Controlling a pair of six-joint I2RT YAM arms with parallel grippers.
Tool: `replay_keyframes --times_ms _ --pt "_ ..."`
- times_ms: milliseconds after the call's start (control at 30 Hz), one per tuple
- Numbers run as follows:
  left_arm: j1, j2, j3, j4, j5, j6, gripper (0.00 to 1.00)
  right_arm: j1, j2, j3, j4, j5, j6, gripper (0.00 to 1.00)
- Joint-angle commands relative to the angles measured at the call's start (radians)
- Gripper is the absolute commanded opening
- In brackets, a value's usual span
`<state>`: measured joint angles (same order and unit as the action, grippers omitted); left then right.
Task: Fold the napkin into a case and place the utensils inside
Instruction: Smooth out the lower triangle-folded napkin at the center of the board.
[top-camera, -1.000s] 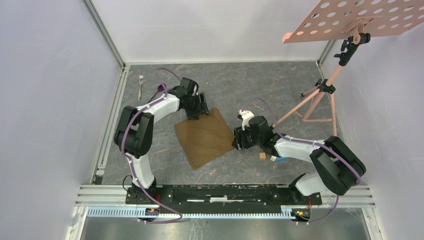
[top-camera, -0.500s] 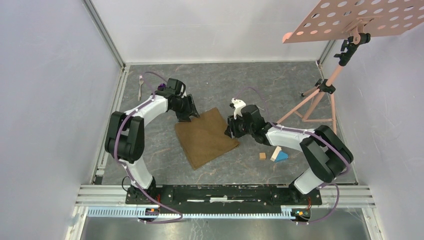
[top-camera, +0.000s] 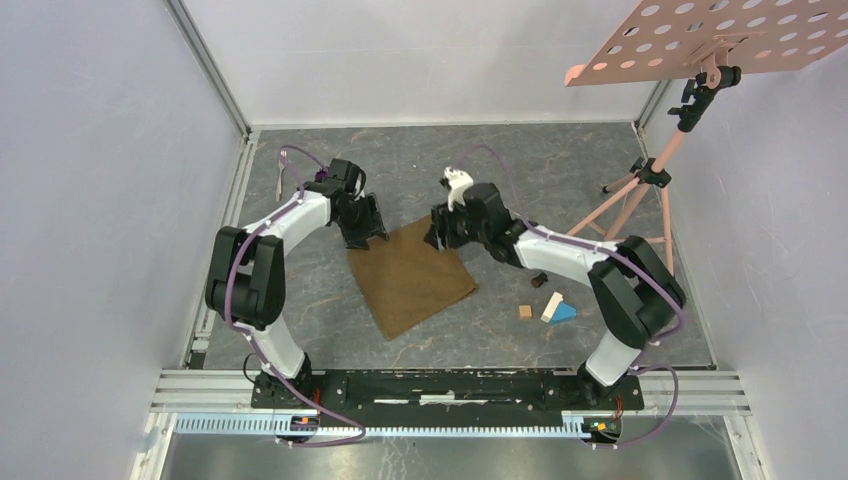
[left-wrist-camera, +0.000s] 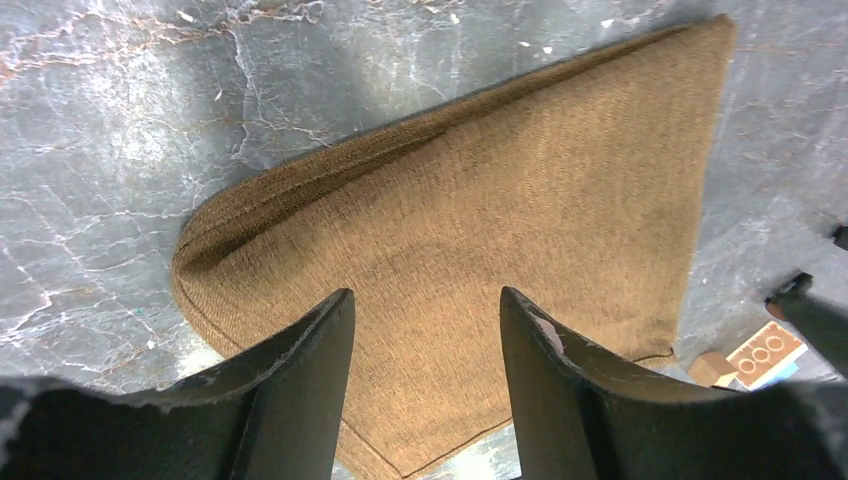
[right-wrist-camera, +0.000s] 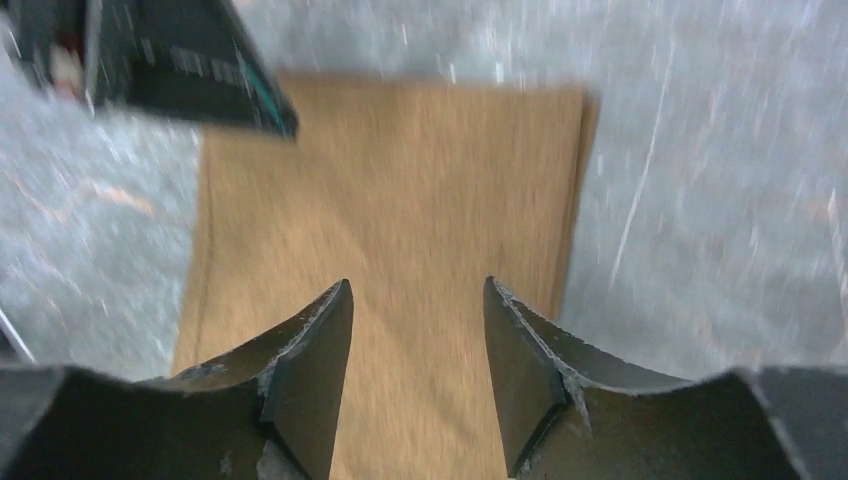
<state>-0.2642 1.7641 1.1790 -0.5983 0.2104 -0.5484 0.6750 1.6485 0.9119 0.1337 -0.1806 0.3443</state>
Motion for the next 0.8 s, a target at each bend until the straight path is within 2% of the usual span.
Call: replay_keyframes --times_ms 0,167,300,433,567,667,767 --pt "0.014 -0.045 0.047 -0.039 -0.019 0.066 0.63 -0.007 0.118 0.179 0.035 -0.028 0.003 0.57" --pt "0.027 -0.001 0.041 -0.043 -0.023 0.074 0.61 -0.029 0.266 0.289 0.123 -0.136 0.051 0.43" --pt "0.061 0.018 0.001 -0.032 -0.034 0.075 0.61 -0.055 0.354 0.336 0.162 -0.162 0.062 0.33" --pt "0.075 0.048 -0.026 -0.036 -0.081 0.071 0.62 -0.083 0.433 0.325 0.197 -0.155 0.045 0.3" --pt "0.079 0.081 -0.046 -0.049 -0.131 0.07 0.63 -0.118 0.46 0.298 0.164 -0.064 -0.001 0.26" --pt "0.08 0.051 -0.062 -0.05 -0.175 0.073 0.65 -0.133 0.439 0.283 0.145 -0.039 -0.046 0.27" --pt "0.079 -0.004 -0.048 -0.061 -0.126 0.076 0.69 -0.129 0.416 0.323 0.097 -0.097 -0.066 0.27"
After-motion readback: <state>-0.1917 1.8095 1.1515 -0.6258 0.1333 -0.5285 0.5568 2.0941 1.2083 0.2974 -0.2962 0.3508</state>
